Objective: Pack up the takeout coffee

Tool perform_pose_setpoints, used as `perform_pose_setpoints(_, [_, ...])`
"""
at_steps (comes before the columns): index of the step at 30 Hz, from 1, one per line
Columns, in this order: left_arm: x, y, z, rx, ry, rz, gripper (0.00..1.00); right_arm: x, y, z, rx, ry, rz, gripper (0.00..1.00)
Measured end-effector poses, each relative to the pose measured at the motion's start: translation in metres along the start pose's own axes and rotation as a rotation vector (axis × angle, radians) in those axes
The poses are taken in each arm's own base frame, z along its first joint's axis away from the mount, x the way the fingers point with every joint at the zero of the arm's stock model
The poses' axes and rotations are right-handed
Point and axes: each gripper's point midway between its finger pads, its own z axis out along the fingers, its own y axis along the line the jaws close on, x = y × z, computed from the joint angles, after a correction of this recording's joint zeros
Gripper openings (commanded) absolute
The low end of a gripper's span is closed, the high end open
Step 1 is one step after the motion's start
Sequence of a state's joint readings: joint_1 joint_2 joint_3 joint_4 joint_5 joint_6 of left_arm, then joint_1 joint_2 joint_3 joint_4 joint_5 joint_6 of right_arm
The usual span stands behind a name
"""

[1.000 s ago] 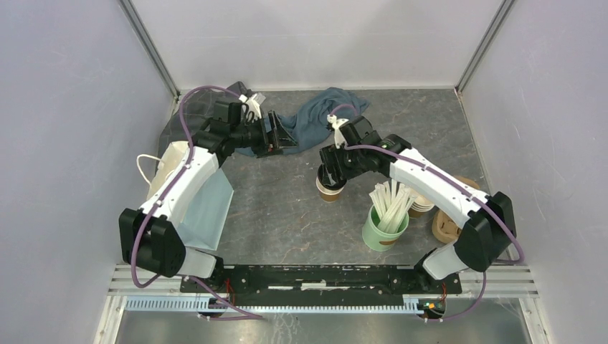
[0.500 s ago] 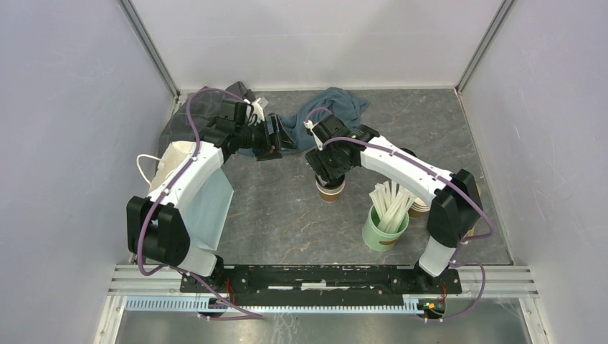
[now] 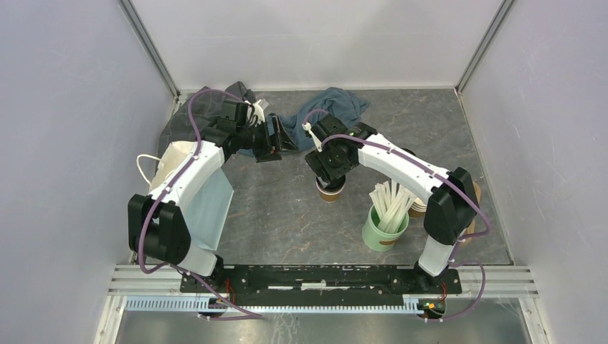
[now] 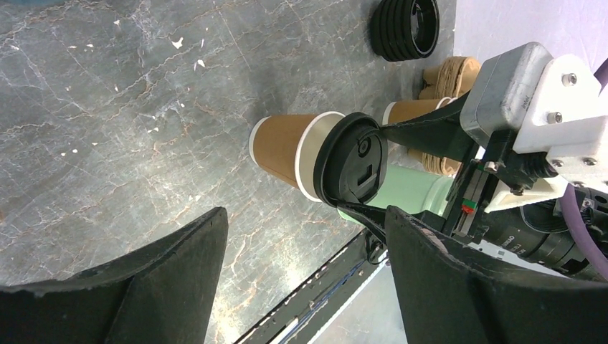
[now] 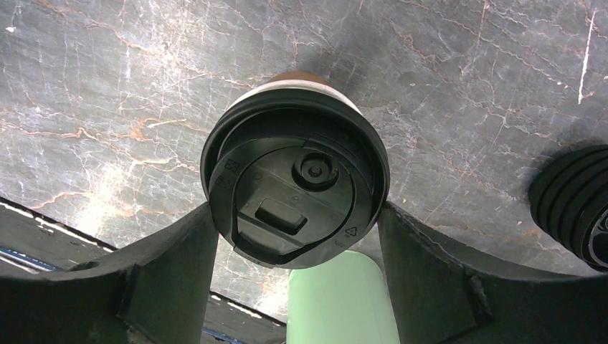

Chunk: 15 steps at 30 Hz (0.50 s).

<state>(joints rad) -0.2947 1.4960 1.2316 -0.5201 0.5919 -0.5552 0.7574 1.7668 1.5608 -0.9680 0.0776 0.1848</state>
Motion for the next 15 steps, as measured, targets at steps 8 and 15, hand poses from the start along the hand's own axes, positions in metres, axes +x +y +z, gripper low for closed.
perform_pose_setpoints(8, [0.0004, 0.0002, -0.0001, -0.001, 0.002, -0.001, 0.88, 0.0003, 0.0025, 0.0005, -0.015, 0.003, -0.007, 0.69])
perform_pose_setpoints(15, [0.0014, 0.0012, -0.0002, -0.003, 0.005, 0.009, 0.89, 0.0023, 0.0026, 0.0022, -0.016, 0.01, -0.007, 0.69])
